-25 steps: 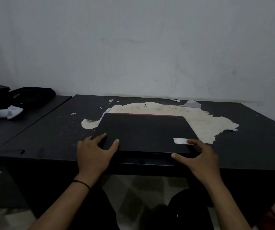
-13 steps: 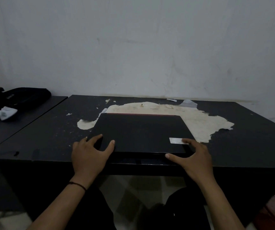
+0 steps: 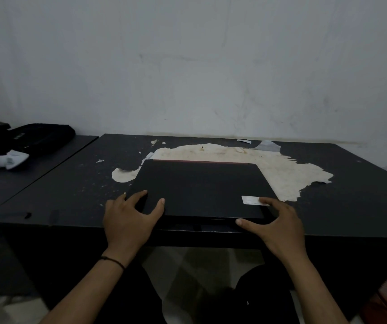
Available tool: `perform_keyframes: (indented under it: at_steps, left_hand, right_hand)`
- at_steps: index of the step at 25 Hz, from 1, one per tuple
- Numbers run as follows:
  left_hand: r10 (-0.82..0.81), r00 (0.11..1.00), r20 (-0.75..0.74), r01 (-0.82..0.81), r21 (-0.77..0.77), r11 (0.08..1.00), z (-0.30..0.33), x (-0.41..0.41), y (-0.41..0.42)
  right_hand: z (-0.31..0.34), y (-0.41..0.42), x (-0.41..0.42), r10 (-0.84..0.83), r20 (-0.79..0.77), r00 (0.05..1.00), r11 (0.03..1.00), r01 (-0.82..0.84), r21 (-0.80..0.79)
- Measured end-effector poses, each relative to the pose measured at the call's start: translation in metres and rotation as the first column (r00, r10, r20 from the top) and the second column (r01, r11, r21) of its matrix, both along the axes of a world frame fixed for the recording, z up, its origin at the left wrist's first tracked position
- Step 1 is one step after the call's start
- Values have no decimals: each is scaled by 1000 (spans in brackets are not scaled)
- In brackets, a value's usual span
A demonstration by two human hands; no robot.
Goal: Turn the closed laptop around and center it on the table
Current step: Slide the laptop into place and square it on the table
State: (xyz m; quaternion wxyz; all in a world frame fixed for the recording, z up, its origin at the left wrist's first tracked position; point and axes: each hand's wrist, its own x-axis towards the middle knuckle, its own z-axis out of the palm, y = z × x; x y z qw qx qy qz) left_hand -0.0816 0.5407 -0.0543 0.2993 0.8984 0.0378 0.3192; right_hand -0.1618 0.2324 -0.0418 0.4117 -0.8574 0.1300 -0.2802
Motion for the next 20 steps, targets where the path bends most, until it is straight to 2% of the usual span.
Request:
perform_keyframes:
  at_steps: [6,11,15,17,20]
  left_hand:
    - [10,1000,7,-10,25,1000,-1,0,-1]
    - [39,999,-1,-39,142,989,-6,-2,-6]
    - [-5,999,43,-5,216,976,-5,-5,-10]
    - [-76,994,75,51,294,954,-3,-9,-18]
    - [-196,978,71,157,369,916,-2,-17,-41]
  right_hand:
    - [0,-2,-1,-7,-39,999,1000,6,-26]
    - [-8,1,2,-55,-118,991,989,38,-142]
    - [-8,11,2,-159,-159,974,920,87,-383]
    - [-8,19,1,-196,-80,977,837,124,-533]
    - [-8,42,6,-66,15,998,794,61,-605]
